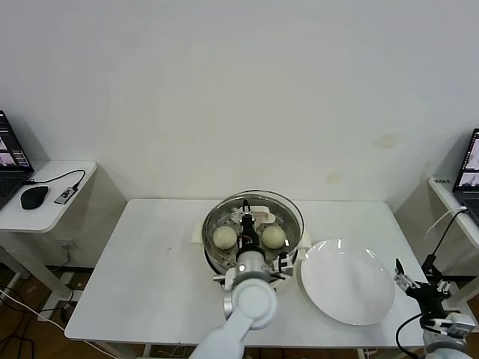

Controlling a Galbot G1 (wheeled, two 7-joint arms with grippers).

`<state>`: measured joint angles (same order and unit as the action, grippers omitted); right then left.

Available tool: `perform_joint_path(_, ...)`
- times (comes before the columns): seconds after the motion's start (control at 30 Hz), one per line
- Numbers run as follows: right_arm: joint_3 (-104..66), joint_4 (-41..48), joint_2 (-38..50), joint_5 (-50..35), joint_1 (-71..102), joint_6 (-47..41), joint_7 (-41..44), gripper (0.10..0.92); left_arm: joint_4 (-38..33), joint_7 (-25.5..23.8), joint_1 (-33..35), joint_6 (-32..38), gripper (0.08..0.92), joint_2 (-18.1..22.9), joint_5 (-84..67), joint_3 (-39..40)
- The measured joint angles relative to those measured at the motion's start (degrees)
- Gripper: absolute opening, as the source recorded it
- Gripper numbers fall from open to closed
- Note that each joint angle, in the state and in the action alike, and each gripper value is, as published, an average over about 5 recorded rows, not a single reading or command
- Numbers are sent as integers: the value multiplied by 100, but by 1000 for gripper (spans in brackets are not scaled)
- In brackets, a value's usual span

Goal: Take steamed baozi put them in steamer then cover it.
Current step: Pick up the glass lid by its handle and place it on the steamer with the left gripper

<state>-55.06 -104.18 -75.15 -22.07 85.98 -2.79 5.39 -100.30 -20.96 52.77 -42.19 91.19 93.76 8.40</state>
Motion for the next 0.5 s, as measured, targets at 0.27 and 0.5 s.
perform_joint_path(0.27, 5, 10, -2, 9, 0, 5, 3, 823, 106, 38, 25, 0, 138, 16, 134, -16)
perform_joint_path(0.5, 21, 23, -2, 19, 1, 16, 7, 823, 180, 56, 74, 0, 138, 6, 181, -50)
